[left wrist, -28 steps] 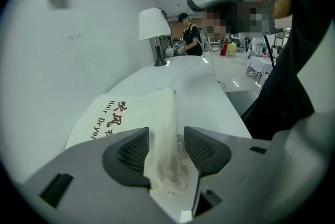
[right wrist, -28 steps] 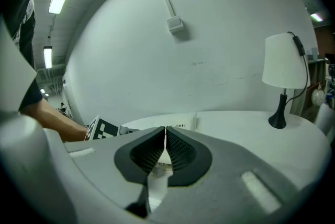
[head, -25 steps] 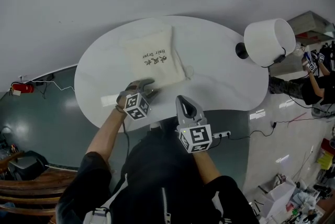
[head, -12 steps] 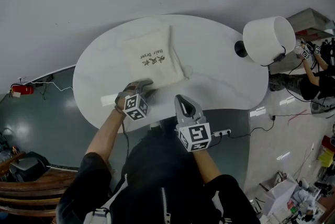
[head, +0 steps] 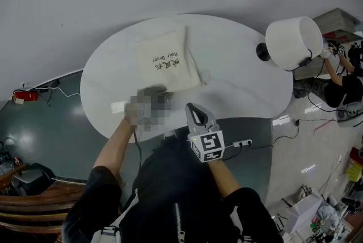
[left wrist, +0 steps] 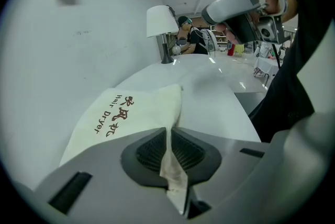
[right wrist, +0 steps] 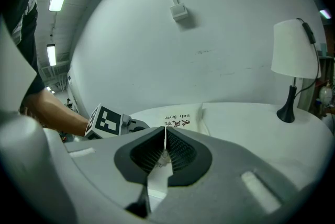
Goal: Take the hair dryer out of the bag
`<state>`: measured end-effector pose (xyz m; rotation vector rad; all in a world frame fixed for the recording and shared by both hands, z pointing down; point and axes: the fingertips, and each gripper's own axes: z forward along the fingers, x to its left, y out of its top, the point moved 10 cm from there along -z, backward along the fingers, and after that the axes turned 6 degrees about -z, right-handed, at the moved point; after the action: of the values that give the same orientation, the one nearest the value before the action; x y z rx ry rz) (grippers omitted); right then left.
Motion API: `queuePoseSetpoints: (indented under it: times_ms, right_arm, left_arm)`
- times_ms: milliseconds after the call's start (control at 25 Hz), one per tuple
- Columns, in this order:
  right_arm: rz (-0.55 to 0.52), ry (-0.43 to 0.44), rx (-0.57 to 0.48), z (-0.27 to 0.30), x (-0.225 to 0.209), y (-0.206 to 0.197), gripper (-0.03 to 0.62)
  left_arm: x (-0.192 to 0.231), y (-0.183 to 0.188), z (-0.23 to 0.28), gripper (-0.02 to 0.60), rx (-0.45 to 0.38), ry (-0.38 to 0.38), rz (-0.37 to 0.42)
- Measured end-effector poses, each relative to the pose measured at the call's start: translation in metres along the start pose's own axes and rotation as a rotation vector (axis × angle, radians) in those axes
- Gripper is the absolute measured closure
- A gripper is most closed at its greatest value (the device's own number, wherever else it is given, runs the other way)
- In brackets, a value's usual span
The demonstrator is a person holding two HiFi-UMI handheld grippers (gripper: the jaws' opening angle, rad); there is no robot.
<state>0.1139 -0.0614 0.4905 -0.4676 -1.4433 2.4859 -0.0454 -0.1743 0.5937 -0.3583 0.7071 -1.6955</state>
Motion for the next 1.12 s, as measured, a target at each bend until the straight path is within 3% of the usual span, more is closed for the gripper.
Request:
queuePoseSetpoints:
  times_ms: [800, 1120]
  right_arm:
    - [-0.072, 0.107, 0.112, 0.046, 0.014, -0.021, 0.570]
    - [-0.070, 0.146, 0.204, 0.077, 0.010, -0.033, 0.456]
  left_arm:
    - [0.011, 0.021, -0.019, 0.546, -0.078, 0.054, -0.163]
    - [0.016, 0.024, -0.022, 0.546, -0.091, 0.054, -0.221]
